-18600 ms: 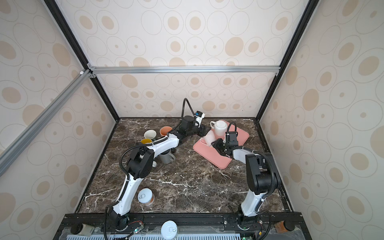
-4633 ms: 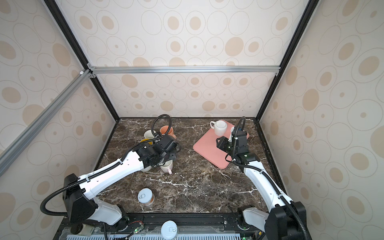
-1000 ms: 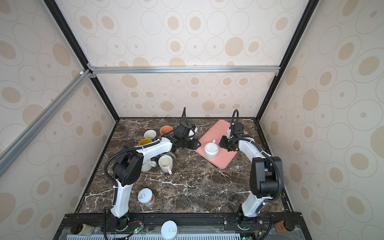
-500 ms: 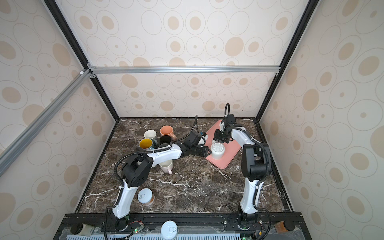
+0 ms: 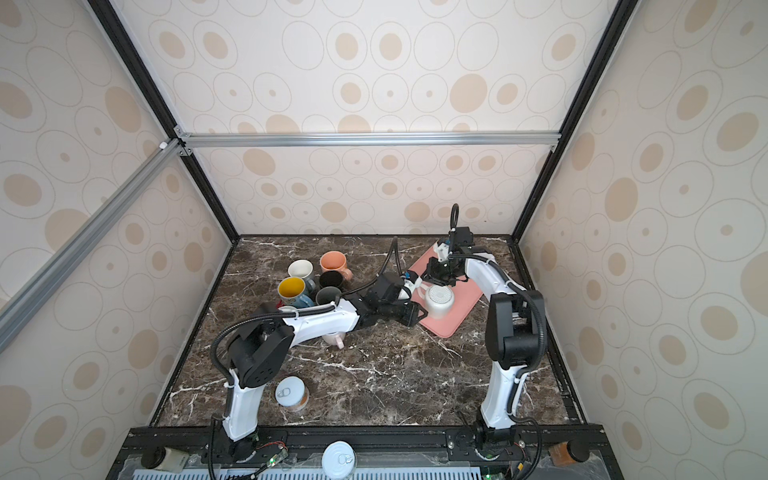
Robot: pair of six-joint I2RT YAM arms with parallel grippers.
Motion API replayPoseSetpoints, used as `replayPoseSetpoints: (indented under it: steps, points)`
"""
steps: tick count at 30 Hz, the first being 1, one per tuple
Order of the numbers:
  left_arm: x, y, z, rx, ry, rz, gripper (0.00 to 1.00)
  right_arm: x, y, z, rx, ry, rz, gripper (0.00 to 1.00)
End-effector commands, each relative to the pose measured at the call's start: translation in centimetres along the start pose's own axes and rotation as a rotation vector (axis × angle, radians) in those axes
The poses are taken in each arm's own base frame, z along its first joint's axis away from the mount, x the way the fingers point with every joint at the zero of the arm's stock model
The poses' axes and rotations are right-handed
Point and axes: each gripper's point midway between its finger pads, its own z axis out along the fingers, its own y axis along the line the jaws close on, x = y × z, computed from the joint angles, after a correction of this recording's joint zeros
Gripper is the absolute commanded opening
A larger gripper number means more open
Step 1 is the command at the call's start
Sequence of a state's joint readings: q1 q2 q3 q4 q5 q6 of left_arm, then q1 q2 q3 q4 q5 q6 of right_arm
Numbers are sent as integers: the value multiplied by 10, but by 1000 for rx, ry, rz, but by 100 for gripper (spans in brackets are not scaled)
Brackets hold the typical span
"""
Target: Turn the mug right side up
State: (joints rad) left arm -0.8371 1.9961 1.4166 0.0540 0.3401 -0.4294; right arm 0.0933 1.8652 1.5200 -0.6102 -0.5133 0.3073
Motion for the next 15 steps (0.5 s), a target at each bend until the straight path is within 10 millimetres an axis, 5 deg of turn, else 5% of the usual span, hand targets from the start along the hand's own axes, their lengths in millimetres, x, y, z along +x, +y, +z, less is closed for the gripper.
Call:
replayPoseSetpoints:
  steps: [1,6,15]
  points:
    - [-48,7,-34,71,-142,190,45,-9,1,-46,26,-107,17,21]
    - [-61,12,-43,178,-161,553,54,10,-18,-75,86,-190,66,23]
    - [-55,48,11,149,70,1033,65,67,-47,-92,182,-212,124,24]
